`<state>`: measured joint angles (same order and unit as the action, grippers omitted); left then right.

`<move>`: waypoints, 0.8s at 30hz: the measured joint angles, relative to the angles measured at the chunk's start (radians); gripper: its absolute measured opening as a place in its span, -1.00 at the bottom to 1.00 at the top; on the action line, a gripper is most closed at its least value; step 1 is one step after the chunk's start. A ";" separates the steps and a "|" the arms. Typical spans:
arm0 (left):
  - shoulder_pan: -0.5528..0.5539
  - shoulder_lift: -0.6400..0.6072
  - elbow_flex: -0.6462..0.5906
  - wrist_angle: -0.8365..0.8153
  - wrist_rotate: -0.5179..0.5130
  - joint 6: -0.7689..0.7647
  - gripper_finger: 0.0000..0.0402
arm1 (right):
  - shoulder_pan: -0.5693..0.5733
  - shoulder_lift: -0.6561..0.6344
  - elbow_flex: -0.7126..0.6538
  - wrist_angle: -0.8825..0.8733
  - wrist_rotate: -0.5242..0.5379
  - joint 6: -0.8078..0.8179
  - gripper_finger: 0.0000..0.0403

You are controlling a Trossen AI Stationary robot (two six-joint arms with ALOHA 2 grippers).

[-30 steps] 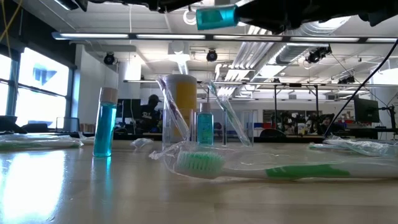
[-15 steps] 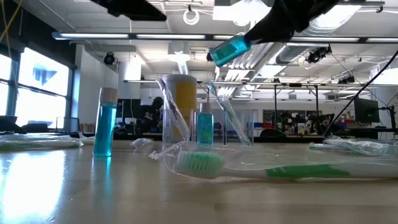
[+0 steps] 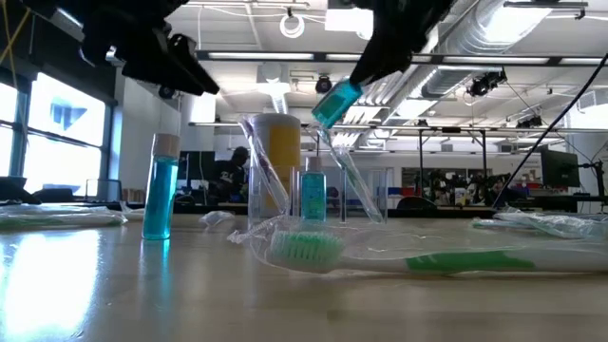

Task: Pick & Place toothbrushing station
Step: Put the top mouthwash into the middle section of the transparent organizer

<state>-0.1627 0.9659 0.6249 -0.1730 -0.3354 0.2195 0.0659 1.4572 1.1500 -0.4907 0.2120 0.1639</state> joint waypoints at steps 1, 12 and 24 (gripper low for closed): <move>0.000 -0.003 -0.018 0.017 -0.023 0.001 0.21 | -0.012 0.018 0.019 -0.018 -0.011 -0.007 -0.55; 0.038 -0.068 -0.112 0.070 -0.116 0.011 0.21 | -0.070 0.198 0.156 -0.094 -0.100 -0.111 -0.55; 0.177 -0.080 -0.172 0.112 0.052 -0.009 0.21 | -0.082 0.215 0.176 -0.131 -0.107 -0.135 -0.55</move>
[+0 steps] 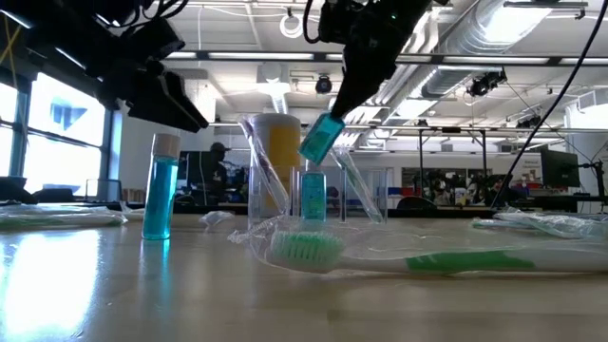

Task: Pick & Place toothbrushing station
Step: Put the top mouthwash into the middle section of the transparent organizer

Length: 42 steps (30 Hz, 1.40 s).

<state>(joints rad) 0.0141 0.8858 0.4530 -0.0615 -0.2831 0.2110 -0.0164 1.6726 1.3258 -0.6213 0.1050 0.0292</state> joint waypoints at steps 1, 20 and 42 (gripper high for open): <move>0.007 -0.001 0.000 0.010 0.012 0.000 0.21 | -0.004 0.000 0.000 -0.009 0.000 0.000 -0.55; 0.019 0.000 0.001 0.044 0.020 0.000 0.21 | -0.049 0.000 0.000 -0.071 -0.014 -0.009 -0.55; 0.019 0.000 0.001 0.046 0.073 0.001 0.21 | -0.072 0.087 -0.001 -0.024 -0.088 -0.084 -0.55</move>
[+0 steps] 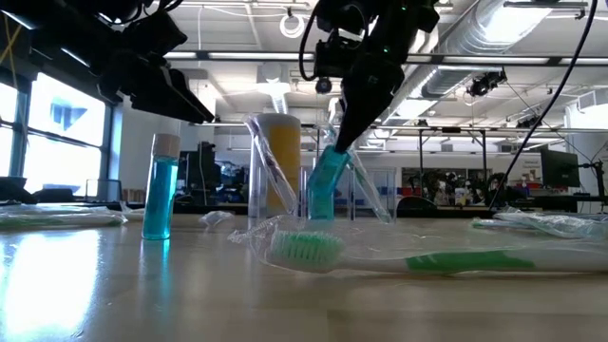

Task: Pick & Place toothbrushing station
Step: Put the top mouthwash into the middle section of the transparent organizer

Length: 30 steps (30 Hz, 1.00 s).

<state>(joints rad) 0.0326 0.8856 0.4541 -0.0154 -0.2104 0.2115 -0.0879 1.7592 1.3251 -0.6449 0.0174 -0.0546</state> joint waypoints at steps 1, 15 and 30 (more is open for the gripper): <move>0.000 0.000 0.000 0.000 0.000 0.000 0.21 | 0.000 0.000 0.000 -0.002 0.000 -0.001 -0.55; 0.000 0.000 0.000 0.014 0.001 0.000 0.21 | -0.002 0.012 0.000 0.024 -0.010 -0.003 -0.55; 0.000 0.000 0.000 0.013 0.001 0.001 0.21 | -0.031 0.064 0.000 0.021 -0.025 -0.010 -0.55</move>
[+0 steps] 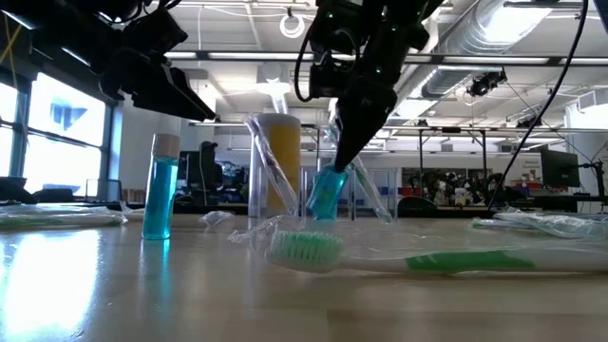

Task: Pick & Place toothbrushing station
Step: Put the top mouthwash into the middle section of the transparent organizer

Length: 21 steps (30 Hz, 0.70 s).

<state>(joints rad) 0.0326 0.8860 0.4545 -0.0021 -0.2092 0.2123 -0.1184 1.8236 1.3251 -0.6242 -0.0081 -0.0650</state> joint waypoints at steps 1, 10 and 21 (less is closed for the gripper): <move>0.000 0.000 0.000 0.000 0.000 0.000 0.21 | 0.000 0.000 0.000 0.003 0.001 0.003 -0.55; 0.000 0.000 0.000 0.000 0.000 0.000 0.21 | 0.000 0.000 0.000 0.011 0.005 0.011 -0.43; 0.000 0.000 0.000 0.000 0.001 0.000 0.21 | 0.000 0.000 0.000 0.031 0.005 0.019 -0.42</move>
<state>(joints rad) 0.0326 0.8860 0.4549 -0.0025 -0.2085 0.2119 -0.1188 1.8236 1.3251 -0.5932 -0.0030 -0.0458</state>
